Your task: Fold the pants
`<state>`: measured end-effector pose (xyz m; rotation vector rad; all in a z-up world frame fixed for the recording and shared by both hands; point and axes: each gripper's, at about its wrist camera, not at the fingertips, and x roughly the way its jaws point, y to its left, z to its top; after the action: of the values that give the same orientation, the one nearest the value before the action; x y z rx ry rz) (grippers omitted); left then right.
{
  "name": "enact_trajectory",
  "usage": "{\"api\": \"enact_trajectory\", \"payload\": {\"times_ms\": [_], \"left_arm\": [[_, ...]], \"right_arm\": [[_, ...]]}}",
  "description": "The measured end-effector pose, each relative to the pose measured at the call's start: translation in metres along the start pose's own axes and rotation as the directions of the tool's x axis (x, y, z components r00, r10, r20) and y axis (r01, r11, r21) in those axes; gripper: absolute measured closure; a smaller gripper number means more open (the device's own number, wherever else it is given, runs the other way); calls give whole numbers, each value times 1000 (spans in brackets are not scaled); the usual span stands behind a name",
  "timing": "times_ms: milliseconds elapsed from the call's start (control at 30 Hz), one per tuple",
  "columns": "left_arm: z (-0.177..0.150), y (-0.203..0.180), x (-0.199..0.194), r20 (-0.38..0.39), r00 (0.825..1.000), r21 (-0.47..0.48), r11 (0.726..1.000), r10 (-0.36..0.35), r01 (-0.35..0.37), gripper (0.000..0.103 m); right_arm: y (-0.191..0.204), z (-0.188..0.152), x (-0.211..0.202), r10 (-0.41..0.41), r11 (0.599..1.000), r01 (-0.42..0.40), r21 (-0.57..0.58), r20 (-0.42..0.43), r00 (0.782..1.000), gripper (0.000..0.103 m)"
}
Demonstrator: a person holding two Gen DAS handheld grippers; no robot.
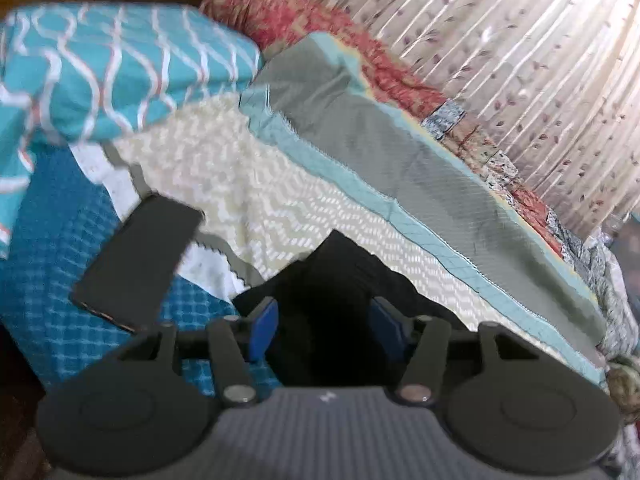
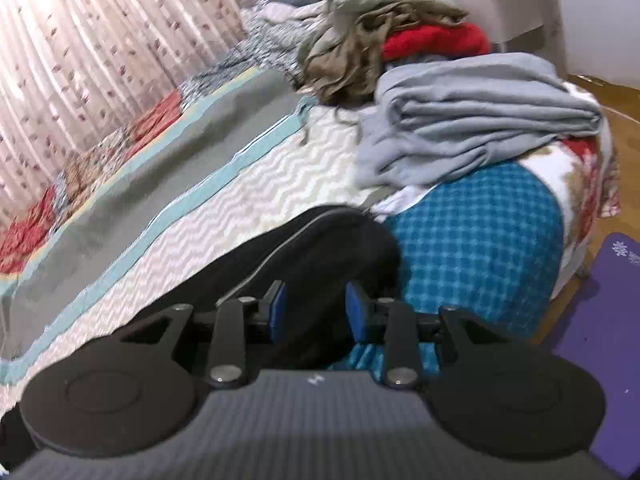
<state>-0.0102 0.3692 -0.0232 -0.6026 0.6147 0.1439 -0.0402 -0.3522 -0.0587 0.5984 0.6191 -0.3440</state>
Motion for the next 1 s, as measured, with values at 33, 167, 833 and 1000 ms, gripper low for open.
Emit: {"api": "enact_trajectory", "payload": {"times_ms": [33,167,833,1000], "left_arm": [[1,1,7,-24,999,-35,999,-28,27,48],[5,-5,48,-108,990,-104,992,-88,77,38],[-26,6,23,-45,977,79,976,207,-203,57],[-10,-8,-21,142,977,-40,987,158,-154,58]], "right_arm": [[3,-3,-2,1,1000,-1,-10,-5,1000,67],[12,-9,-4,-7,1000,7,-13,-8,1000,67],[26,-31,12,-1,1000,3,26,-75,997,66],[12,-23,-3,7,998,-7,63,-6,1000,66]]}}
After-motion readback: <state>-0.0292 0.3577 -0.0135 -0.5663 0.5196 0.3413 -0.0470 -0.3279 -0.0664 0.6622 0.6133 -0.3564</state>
